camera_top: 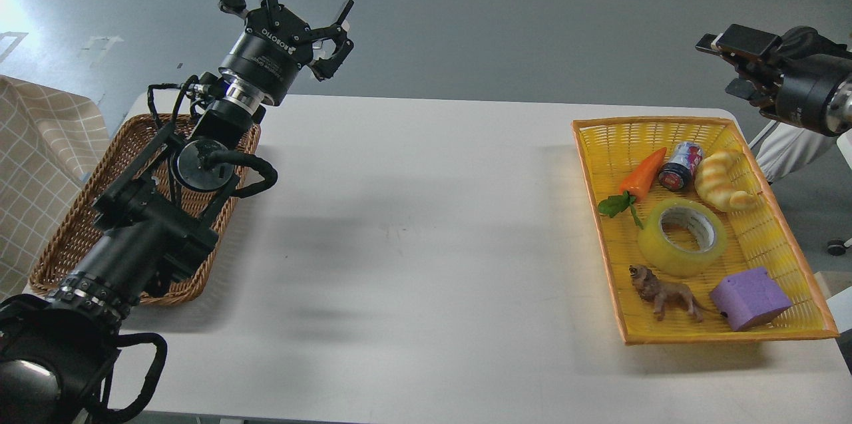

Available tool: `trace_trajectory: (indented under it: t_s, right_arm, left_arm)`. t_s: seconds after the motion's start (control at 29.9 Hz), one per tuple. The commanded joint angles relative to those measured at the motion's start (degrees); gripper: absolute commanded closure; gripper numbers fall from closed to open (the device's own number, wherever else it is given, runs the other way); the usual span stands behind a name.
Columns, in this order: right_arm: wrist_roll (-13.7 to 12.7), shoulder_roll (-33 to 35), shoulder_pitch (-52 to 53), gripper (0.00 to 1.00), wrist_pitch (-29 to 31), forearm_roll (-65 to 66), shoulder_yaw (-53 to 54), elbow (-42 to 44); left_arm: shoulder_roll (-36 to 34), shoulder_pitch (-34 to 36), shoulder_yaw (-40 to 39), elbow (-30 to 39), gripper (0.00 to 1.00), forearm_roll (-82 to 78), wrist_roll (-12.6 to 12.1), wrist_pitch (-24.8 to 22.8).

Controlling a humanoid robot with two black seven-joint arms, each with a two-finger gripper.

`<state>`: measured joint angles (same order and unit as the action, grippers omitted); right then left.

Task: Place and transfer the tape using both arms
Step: 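Raise the right gripper and swing it over the yellow tray, then lower the right gripper into the yellow tape roll and grasp it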

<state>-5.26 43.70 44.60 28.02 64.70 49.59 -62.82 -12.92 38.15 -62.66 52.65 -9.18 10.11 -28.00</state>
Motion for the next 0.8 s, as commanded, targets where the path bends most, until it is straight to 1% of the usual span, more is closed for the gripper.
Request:
trace_trajectory:
  t_s: [0.0,0.2,0.33,0.4,0.53,0.67,0.77]
  right_arm:
    - [0.0,2.6,-0.8,0.0,0.0,1.0,-3.6,-1.4]
    - [0.0,7.4,-2.4,0.0,0.0,1.0,-9.9,-7.3]
    - [0.0,7.4,-3.9,0.01,0.0,1.5,-11.4,-8.4]
    - [-0.1,7.2,-4.1,0.02,0.0,3.6,-12.1,-8.5]
    - [-0.1,6.1,-4.5,0.02,0.0,13.3,-13.1,-8.6]
    - [-0.1,5.1,-4.8,0.02,0.0,20.0,-13.1,-8.6]
    - [0.0,5.0,-5.1,0.03,0.0,23.2,-13.1,-8.6]
  left_arm:
    - [0.0,-0.1,0.0,0.0,0.02,0.0,0.0,0.0]
    - [0.0,-0.4,-0.1,0.0,0.02,0.0,0.0,0.0]
    - [0.1,-0.4,-0.1,0.0,0.02,0.0,0.0,0.0]
    - [0.1,-0.4,-0.1,0.0,0.02,0.0,0.0,0.0]
    - [0.2,-0.3,-0.1,0.0,0.02,0.0,0.1,0.0]
    - [0.2,-0.3,-0.2,0.1,0.02,0.0,0.1,0.0]
    - [0.2,-0.2,-0.2,0.1,0.02,0.0,0.2,0.0]
